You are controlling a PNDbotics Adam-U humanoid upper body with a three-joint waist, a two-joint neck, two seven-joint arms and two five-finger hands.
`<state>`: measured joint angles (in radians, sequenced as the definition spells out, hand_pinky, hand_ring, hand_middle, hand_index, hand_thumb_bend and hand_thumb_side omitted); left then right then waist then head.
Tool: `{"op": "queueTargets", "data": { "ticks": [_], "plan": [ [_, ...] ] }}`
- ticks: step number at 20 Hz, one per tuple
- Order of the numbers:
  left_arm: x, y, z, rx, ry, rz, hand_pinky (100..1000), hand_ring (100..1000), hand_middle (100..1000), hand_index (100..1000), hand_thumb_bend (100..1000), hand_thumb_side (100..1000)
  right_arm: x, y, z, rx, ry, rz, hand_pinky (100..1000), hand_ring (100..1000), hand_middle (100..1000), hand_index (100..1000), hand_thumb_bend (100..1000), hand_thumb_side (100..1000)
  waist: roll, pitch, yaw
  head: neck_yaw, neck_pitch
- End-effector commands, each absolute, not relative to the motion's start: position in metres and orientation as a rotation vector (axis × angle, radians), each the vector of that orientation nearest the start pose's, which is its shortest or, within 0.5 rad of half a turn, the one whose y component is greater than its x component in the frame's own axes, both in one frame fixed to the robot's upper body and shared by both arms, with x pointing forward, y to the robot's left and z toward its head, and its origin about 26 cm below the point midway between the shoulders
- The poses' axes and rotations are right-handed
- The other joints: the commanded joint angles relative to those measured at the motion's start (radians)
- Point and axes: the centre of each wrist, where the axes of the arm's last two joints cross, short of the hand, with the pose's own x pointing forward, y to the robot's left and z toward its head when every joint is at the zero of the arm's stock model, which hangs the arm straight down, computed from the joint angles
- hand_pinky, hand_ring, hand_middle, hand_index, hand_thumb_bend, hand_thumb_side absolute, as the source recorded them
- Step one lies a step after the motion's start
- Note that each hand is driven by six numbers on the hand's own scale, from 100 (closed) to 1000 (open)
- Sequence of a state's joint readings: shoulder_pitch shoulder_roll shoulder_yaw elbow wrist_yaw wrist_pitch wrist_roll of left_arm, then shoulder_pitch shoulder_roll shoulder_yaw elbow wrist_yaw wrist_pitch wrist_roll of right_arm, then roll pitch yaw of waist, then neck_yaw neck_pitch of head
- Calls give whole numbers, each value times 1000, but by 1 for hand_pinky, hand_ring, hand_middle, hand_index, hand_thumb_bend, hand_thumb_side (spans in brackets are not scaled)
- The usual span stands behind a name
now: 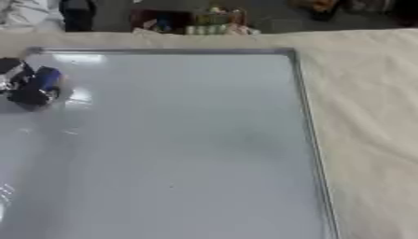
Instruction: Wipe the whiteboard clean with a brush.
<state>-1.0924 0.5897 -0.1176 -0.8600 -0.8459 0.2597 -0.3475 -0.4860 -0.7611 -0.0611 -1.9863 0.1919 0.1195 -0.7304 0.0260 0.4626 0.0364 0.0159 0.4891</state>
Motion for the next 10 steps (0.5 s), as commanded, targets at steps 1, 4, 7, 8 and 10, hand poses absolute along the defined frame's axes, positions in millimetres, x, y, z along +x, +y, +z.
{"op": "queueTargets", "data": {
  "ticks": [1, 4, 7, 8, 10],
  "plan": [
    [483, 327, 277, 1109, -1195, -954, 636, 710, 593, 500, 393, 397, 291, -313, 319, 1443, 3126, 136, 785, 801, 737, 799, 100, 1000, -4, -21, -2, 1, -12],
    [484, 327, 277, 1108, -1194, -954, 645, 735, 625, 525, 401, 406, 291, -313, 319, 1442, 3127, 137, 786, 802, 737, 799, 100, 1000, -4, -20, -2, 1, -14],
    [484, 327, 276, 1100, -1188, -962, 660, 759, 666, 525, 425, 410, 291, -313, 319, 1441, 3127, 138, 786, 802, 736, 800, 100, 1000, -3, -19, -4, 2, -17],
    [484, 327, 275, 1092, -1186, -962, 662, 764, 673, 524, 431, 411, 291, -313, 319, 1442, 3128, 139, 786, 802, 736, 800, 100, 1000, -3, -19, -4, 2, -17],
    [484, 327, 275, 1075, -1186, -965, 673, 791, 710, 522, 455, 416, 291, -314, 318, 1444, 3129, 142, 786, 801, 736, 800, 100, 1000, -2, -19, -5, 3, -18]
  ]
}}
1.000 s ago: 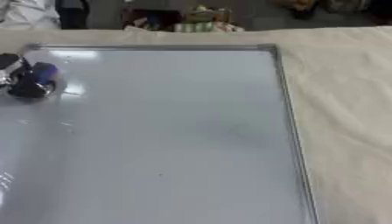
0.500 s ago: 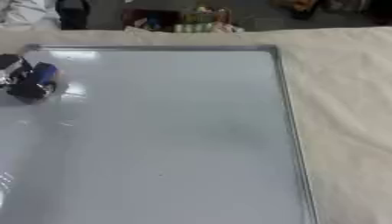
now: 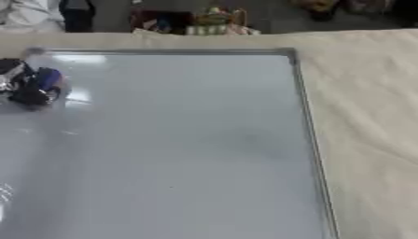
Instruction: Wipe the whiteboard clean with a brush.
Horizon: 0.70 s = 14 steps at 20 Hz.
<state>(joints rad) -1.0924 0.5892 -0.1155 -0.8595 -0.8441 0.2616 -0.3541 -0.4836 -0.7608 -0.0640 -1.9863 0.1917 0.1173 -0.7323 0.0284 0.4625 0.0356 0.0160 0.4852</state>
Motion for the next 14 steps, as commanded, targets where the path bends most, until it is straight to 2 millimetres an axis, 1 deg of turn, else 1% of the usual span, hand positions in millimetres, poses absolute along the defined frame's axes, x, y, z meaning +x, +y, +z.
{"op": "queueTargets", "data": {
  "ticks": [1, 8, 10, 11, 14],
  "plan": [
    [484, 326, 276, 1071, -1188, -965, 669, 784, 697, 506, 459, 419, 291, -314, 318, 1445, 3129, 142, 786, 801, 736, 800, 100, 1000, -5, -19, -4, 3, -15],
    [484, 325, 279, 1057, -1209, -953, 673, 788, 705, 506, 473, 430, 291, -314, 318, 1441, 3131, 140, 786, 802, 736, 800, 100, 1000, -4, -18, -4, 4, -17],
    [484, 325, 279, 1057, -1208, -947, 676, 792, 714, 536, 463, 433, 291, -314, 318, 1441, 3131, 138, 786, 802, 736, 800, 100, 1000, -4, -18, -4, 3, -17],
    [484, 326, 278, 1055, -1208, -944, 677, 795, 721, 569, 463, 434, 291, -314, 318, 1440, 3131, 138, 786, 802, 736, 800, 100, 1000, -4, -18, -5, 3, -16],
    [484, 326, 278, 1051, -1210, -939, 674, 793, 718, 583, 446, 435, 291, -314, 318, 1437, 3131, 136, 786, 801, 736, 801, 100, 1000, -4, -17, -5, 4, -17]
  ]
}}
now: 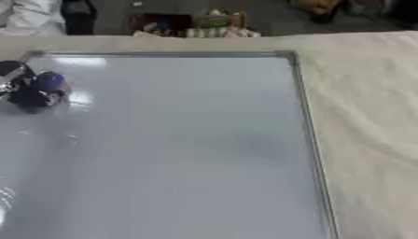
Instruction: Wipe the whiteboard clean with a brush.
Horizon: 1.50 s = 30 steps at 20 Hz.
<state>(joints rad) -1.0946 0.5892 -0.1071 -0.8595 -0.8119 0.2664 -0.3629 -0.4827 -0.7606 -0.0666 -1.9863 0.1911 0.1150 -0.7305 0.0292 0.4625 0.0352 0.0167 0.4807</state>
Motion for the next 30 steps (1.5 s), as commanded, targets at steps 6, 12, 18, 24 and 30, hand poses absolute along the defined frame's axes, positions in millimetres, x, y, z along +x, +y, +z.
{"op": "queueTargets", "data": {
  "ticks": [6, 12, 18, 24, 30],
  "plan": [
    [484, 325, 280, 1058, -1231, -921, 644, 763, 650, 549, 361, 431, 291, -313, 319, 1432, 3132, 134, 786, 802, 736, 801, 100, 1000, -5, -17, -4, 1, -14],
    [485, 325, 279, 1056, -1235, -915, 623, 740, 608, 530, 281, 436, 291, -313, 319, 1430, 3133, 132, 786, 802, 736, 801, 100, 1000, -6, -17, -4, 2, -15],
    [485, 325, 278, 1056, -1232, -917, 602, 711, 569, 514, 196, 414, 291, -313, 319, 1426, 3130, 134, 786, 802, 737, 801, 100, 1000, -6, -17, -5, 2, -17],
    [486, 325, 277, 1056, -1233, -917, 577, 666, 508, 488, 166, 399, 291, -313, 319, 1428, 3130, 138, 786, 802, 737, 802, 100, 1000, -6, -15, -5, 0, -13],
    [486, 325, 277, 1075, -1232, -915, 551, 603, 427, 468, 194, 393, 291, -314, 318, 1435, 3133, 142, 787, 802, 736, 803, 100, 1000, -5, -18, -5, 1, -1]
  ]
}}
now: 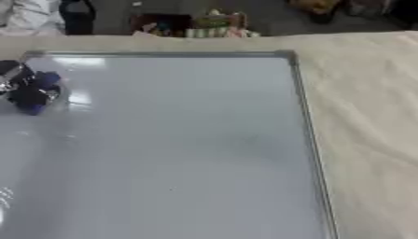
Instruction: Wipe the whiteboard clean with a brush.
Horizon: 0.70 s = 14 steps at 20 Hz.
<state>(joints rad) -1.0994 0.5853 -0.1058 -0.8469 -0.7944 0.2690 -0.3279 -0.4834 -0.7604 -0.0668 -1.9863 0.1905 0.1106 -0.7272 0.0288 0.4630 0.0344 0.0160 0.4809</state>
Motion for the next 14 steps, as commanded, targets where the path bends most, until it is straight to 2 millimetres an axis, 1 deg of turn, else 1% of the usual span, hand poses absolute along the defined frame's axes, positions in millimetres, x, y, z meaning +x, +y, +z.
{"op": "queueTargets", "data": {
  "ticks": [1, 3, 4, 7, 13, 14],
  "plan": [
    [486, 325, 277, 1076, -1232, -915, 551, 603, 427, 467, 210, 394, 291, -314, 318, 1436, 3133, 142, 787, 802, 736, 803, 100, 1000, -4, -19, -4, 3, -2],
    [486, 324, 277, 1078, -1233, -917, 550, 600, 423, 463, 220, 392, 291, -314, 317, 1438, 3133, 144, 787, 802, 736, 803, 100, 1000, -4, -19, -5, 4, -4],
    [486, 324, 276, 1080, -1231, -920, 547, 584, 404, 458, 225, 390, 291, -314, 317, 1439, 3133, 146, 787, 802, 736, 803, 100, 1000, -4, -19, -5, 6, -6],
    [487, 323, 275, 1089, -1226, -924, 542, 574, 391, 456, 214, 389, 291, -314, 317, 1439, 3132, 147, 788, 802, 736, 803, 100, 1000, -4, -18, -7, 10, -11],
    [489, 320, 273, 1106, -1219, -935, 527, 543, 352, 445, 174, 371, 291, -314, 317, 1437, 3135, 148, 788, 801, 731, 804, 100, 1000, -3, -17, -10, 13, -15],
    [489, 319, 272, 1107, -1219, -937, 520, 533, 335, 422, 159, 365, 291, -314, 317, 1437, 3135, 148, 788, 801, 731, 804, 100, 1000, -3, -16, -10, 13, -16]
  ]
}}
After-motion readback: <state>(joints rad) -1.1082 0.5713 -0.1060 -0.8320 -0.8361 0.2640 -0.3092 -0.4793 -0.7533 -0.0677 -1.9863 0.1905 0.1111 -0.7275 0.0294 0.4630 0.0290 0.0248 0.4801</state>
